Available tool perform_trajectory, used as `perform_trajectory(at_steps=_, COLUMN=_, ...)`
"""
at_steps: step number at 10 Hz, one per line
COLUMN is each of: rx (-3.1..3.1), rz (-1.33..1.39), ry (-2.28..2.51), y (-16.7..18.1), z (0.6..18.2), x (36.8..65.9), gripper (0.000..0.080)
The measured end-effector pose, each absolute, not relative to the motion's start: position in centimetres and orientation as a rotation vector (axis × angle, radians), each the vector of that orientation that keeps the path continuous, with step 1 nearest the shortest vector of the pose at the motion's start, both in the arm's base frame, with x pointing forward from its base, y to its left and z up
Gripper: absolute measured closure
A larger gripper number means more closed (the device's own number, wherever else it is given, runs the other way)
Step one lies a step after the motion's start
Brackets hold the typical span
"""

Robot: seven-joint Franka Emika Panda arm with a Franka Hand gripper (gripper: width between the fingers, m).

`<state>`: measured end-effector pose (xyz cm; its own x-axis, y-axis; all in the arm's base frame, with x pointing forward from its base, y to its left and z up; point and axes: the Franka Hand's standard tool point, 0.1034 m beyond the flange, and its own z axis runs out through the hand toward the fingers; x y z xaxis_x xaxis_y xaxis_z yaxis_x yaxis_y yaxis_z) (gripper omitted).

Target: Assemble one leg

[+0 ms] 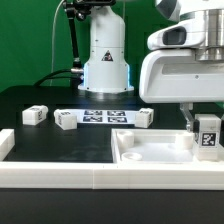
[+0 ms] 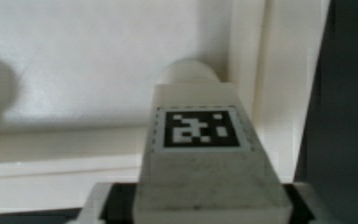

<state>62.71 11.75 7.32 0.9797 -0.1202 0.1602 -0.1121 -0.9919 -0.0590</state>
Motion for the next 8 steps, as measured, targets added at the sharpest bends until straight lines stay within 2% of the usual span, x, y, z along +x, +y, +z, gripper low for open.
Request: perform_trajectory(at_steps=8, rx=-2.746, rz=-0.242, ry=1.335, y=11.62, z=7.14, x=62.15, gripper=0.0509)
